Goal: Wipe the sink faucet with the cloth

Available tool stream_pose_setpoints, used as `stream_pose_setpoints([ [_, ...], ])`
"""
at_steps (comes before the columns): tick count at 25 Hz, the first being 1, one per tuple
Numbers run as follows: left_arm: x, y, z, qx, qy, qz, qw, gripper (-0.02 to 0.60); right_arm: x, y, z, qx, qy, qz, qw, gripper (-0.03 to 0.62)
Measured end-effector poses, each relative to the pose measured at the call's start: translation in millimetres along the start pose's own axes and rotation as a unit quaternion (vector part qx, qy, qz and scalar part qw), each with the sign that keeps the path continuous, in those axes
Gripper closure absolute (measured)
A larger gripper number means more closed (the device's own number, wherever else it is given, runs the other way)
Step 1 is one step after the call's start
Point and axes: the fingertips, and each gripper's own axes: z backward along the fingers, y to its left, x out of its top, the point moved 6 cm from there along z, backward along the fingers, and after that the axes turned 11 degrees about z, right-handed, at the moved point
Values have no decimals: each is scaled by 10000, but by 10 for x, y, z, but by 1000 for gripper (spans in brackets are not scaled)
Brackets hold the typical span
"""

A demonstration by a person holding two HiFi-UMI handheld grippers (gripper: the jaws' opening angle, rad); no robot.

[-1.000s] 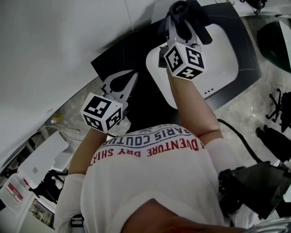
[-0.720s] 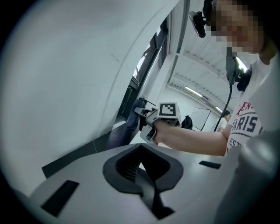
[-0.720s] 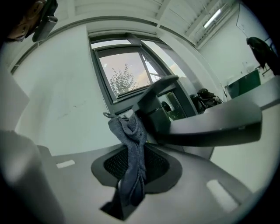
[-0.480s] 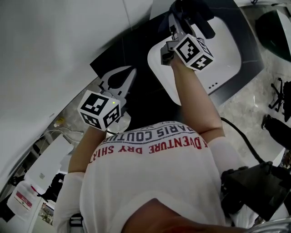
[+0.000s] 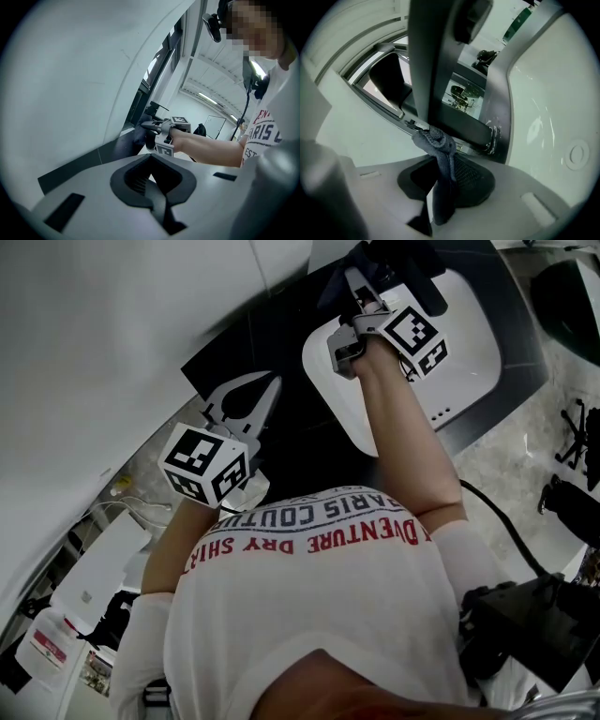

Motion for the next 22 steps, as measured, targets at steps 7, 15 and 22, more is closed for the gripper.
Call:
stream_pose_setpoints([
  [7, -13, 17, -11, 45, -20, 37, 10000, 580, -88, -129, -29, -21, 121, -640, 9979, 517],
  [15, 29, 21, 28, 43, -157, 72, 9998, 580, -94, -74, -9, 127, 210, -683, 9974, 517],
  [22, 98, -238, 424, -188, -589, -111, 9980, 580, -180, 622, 606, 841, 269, 623, 9941, 517],
])
